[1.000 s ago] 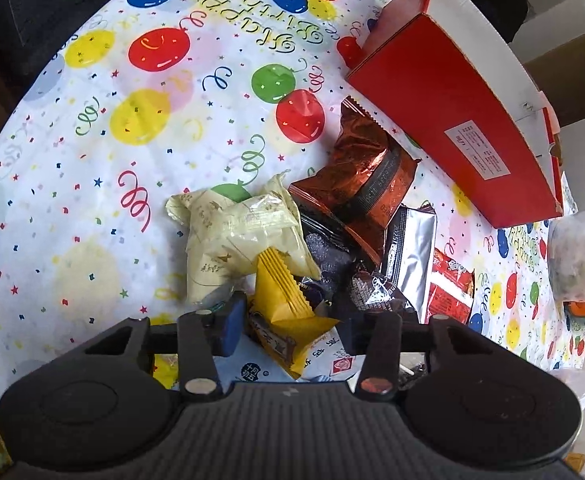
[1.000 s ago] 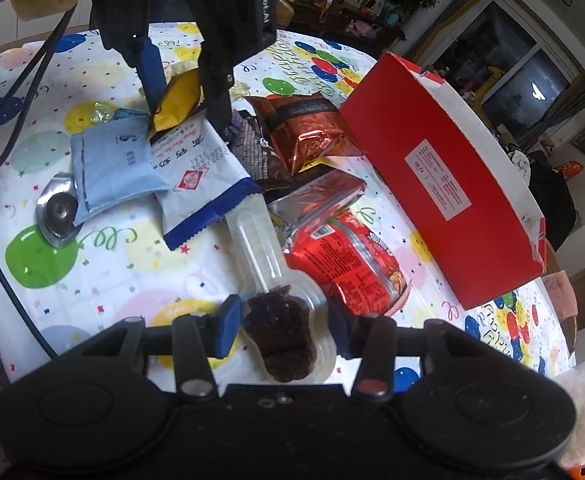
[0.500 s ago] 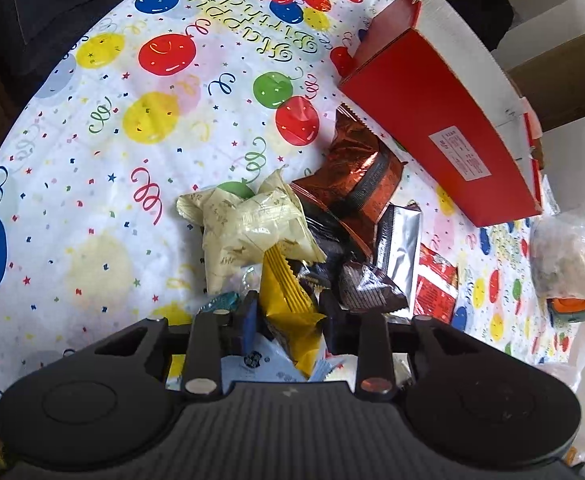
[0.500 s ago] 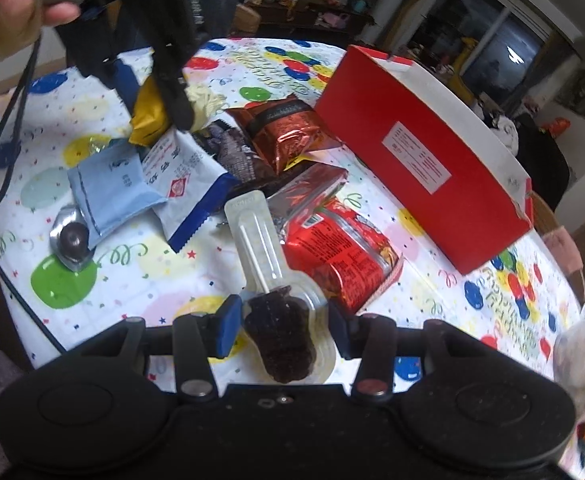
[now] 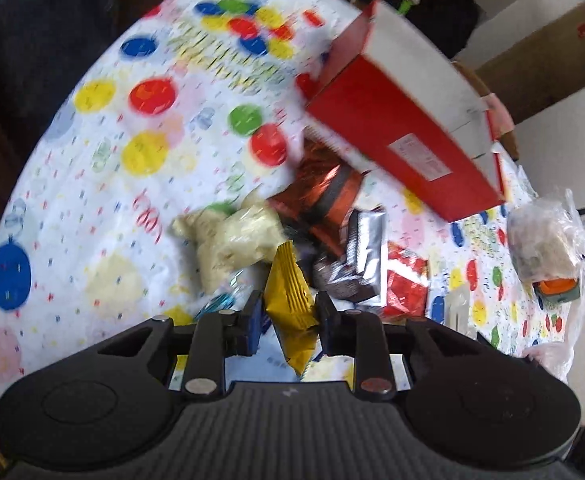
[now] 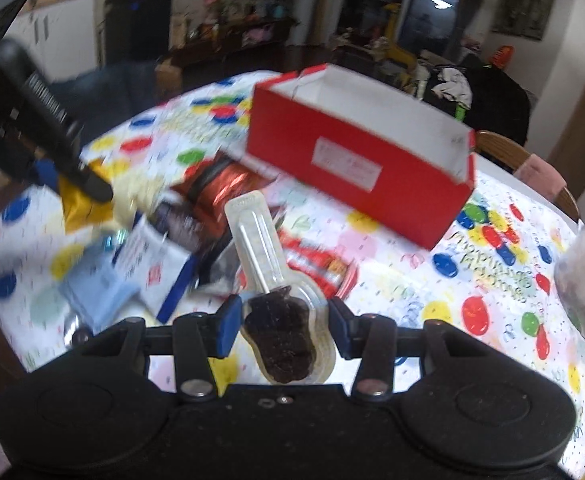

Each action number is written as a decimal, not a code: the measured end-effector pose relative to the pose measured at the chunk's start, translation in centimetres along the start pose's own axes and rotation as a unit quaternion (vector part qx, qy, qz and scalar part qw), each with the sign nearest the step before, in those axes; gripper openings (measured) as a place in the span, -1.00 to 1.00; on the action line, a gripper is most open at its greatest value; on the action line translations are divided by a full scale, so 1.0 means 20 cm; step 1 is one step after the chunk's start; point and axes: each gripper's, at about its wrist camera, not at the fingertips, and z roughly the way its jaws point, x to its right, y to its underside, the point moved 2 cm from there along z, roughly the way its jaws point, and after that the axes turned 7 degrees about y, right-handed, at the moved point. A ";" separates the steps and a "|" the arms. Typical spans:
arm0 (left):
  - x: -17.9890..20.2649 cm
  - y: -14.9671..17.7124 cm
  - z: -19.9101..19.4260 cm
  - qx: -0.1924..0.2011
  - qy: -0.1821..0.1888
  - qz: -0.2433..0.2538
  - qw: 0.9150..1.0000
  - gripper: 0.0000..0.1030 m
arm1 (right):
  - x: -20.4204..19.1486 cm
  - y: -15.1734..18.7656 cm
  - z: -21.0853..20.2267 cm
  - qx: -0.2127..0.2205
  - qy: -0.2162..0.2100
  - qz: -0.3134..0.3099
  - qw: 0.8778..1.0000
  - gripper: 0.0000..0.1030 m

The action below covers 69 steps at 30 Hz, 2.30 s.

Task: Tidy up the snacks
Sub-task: 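Lift the yellow candy and lollipop and carry both over the red box, then open both grippers to drop the candy and lollipop into the box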

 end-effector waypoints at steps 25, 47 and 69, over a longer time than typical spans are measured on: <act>0.71 -0.58 0.22 0.043 -0.011 0.137 0.990 -0.47 | 0.64 -0.61 0.26 0.030 0.006 0.160 0.987 -0.12; 0.84 -1.09 0.91 -0.013 -0.137 0.155 0.978 -0.47 | 0.77 -0.83 1.07 -0.119 -0.037 0.108 0.986 -0.12; 0.71 -1.11 1.25 -0.123 -0.197 0.147 0.962 -0.47 | 0.64 -0.81 1.34 -0.214 -0.058 0.036 0.974 -0.13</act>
